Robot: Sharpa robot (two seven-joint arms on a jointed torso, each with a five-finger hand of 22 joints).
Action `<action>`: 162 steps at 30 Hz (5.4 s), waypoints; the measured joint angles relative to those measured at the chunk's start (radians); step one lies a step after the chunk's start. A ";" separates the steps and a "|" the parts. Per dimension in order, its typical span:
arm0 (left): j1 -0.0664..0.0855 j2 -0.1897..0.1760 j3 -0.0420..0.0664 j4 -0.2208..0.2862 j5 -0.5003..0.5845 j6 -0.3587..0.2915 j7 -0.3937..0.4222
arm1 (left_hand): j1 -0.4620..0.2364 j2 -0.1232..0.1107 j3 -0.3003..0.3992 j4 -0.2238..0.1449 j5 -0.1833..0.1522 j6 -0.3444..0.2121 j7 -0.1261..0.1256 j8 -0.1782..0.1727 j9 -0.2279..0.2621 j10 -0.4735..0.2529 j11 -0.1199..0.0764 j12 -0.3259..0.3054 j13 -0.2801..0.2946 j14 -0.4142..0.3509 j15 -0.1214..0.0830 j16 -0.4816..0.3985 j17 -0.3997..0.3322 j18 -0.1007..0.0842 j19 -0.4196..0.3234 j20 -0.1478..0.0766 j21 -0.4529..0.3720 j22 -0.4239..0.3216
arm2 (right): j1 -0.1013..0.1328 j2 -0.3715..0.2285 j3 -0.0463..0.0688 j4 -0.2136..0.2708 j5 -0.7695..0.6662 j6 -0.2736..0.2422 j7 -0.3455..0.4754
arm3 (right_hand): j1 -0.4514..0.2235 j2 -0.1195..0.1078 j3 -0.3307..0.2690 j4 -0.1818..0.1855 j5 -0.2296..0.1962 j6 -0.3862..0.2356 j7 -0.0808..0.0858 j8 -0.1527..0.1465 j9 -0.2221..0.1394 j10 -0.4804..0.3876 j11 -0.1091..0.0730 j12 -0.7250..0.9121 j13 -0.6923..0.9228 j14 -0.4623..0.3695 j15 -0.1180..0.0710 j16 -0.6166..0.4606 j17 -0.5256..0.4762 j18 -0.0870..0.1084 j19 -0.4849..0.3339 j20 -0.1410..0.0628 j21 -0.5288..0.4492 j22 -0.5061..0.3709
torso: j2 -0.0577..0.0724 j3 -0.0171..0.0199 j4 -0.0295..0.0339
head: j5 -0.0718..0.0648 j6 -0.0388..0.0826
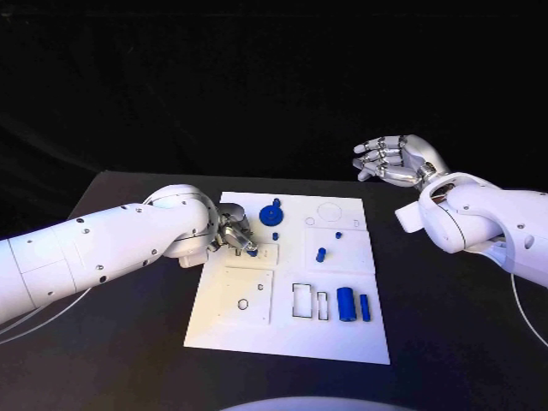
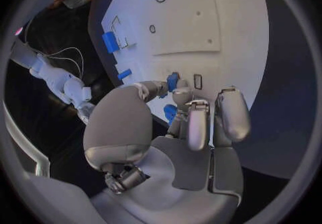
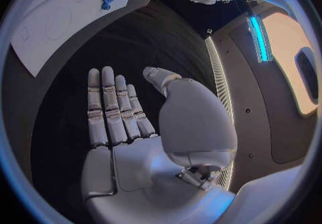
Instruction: Assemble the parts on the task board
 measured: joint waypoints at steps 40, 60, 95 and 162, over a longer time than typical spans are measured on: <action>0.001 0.006 0.001 0.004 -0.043 0.031 -0.002 | -0.003 -0.003 0.022 -0.022 0.002 0.005 -0.002 -0.001 0.000 0.000 0.000 0.000 0.001 -0.004 -0.003 0.004 0.000 0.000 0.000 0.000 0.000 0.006 | -0.003 0.002 0.000 -0.003 0.000 0.004 0.000 | 0.000 0.000 0.000 0.000 0.000 0.000 0.000 0.000 -0.001 0.000 0.000 0.000 -0.004 0.000 0.000 0.000 -0.001 0.000 0.000 0.000 -0.004 -0.003 | 0.000 0.0007 -0.0003 | 0.002 -0.007; 0.005 0.046 0.003 -0.043 -0.040 0.050 -0.007 | -0.002 -0.002 0.022 -0.022 0.002 0.016 -0.004 0.000 0.000 0.005 -0.002 0.000 0.000 -0.004 -0.003 0.004 0.000 0.000 0.000 0.000 0.000 0.005 | -0.003 0.001 0.000 -0.003 0.000 0.004 0.000 | 0.000 0.000 -0.003 -0.003 0.000 0.000 0.000 0.000 -0.001 0.000 0.000 0.000 -0.005 0.000 0.000 0.000 -0.001 0.000 0.000 0.000 -0.004 -0.003 | 0.000 0.0002 -0.0013 | 0.000 -0.010; 0.003 0.051 0.002 -0.053 -0.035 0.062 -0.009 | -0.085 -0.011 -0.026 -0.091 -0.011 0.059 -0.044 -0.009 0.004 0.053 -0.025 0.026 0.038 0.000 -0.029 0.004 0.000 0.000 0.007 -0.022 0.000 0.007 | -0.004 0.000 0.000 -0.003 0.000 0.005 0.000 | 0.000 0.000 -0.009 -0.003 -0.010 0.000 0.000 0.000 -0.003 0.000 0.000 0.002 -0.014 -0.004 0.004 0.000 -0.004 0.000 0.000 0.000 -0.010 -0.010 | -0.001 0.0000 0.0003 | -0.004 -0.016; 0.058 0.041 0.082 -0.193 -0.011 0.012 0.000 | -0.067 -0.013 -0.325 0.060 -0.040 0.033 -0.001 -0.150 -0.061 -0.001 0.011 -0.012 -0.037 -0.002 -0.005 0.004 0.000 0.000 0.006 -0.012 -0.004 0.006 | -0.009 0.001 0.000 -0.016 0.000 0.007 0.007 | -0.004 -0.004 -0.055 -0.028 -0.045 -0.028 -0.004 0.012 -0.019 -0.041 0.020 0.020 -0.076 -0.054 0.025 -0.043 -0.039 0.000 -0.011 0.018 -0.064 -0.069 | 0.001 -0.0013 0.0002 | 0.007 0.014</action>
